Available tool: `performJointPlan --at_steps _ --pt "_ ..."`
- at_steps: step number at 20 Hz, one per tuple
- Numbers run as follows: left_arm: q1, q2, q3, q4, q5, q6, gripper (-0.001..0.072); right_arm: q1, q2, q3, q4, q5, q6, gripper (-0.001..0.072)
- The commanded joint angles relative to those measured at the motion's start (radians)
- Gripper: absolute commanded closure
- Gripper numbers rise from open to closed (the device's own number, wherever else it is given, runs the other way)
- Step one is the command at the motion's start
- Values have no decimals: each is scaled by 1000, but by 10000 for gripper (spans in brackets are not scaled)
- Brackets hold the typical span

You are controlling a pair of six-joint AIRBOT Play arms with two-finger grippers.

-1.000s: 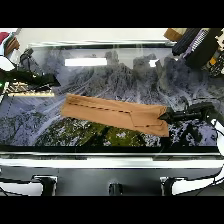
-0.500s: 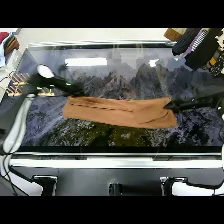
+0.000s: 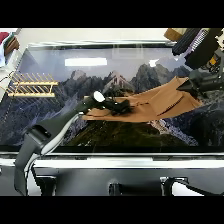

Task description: Fold the clothes and pants, and hang the long-sleeved shirts on hangers.

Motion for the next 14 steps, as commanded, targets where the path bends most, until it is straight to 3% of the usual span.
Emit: performJointPlan --at_steps 1,8,11,14 --pt "-91 -59 34 -131 125 -9 696 1 22 27 -3 -48 26 681" --pt "-113 -155 182 -133 56 -74 696 2 22 27 -2 0 16 682" --pt "-33 -125 182 -119 -127 -71 696 7 21 27 36 48 -10 682" --pt "98 -25 182 37 -311 -71 697 95 12 27 47 108 -23 682"
